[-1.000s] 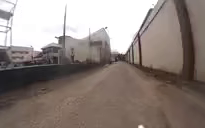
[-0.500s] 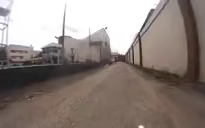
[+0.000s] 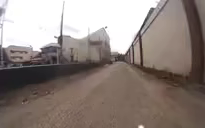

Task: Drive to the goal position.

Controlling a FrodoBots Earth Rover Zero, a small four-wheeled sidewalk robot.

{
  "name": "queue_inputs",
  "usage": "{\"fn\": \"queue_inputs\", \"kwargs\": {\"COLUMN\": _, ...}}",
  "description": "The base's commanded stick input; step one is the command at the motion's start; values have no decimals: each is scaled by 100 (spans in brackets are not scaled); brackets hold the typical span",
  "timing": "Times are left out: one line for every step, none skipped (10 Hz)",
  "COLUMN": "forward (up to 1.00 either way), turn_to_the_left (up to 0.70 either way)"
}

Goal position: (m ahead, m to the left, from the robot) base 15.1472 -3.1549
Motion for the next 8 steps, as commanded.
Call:
{"fn": "queue_inputs", "kwargs": {"forward": 30, "turn_to_the_left": 0}}
{"fn": "queue_inputs", "kwargs": {"forward": 30, "turn_to_the_left": 0}}
{"fn": "queue_inputs", "kwargs": {"forward": 30, "turn_to_the_left": 0}}
{"fn": "queue_inputs", "kwargs": {"forward": 30, "turn_to_the_left": 0}}
{"fn": "queue_inputs", "kwargs": {"forward": 30, "turn_to_the_left": 0}}
{"fn": "queue_inputs", "kwargs": {"forward": 30, "turn_to_the_left": 0}}
{"fn": "queue_inputs", "kwargs": {"forward": 30, "turn_to_the_left": 0}}
{"fn": "queue_inputs", "kwargs": {"forward": 30, "turn_to_the_left": 0}}
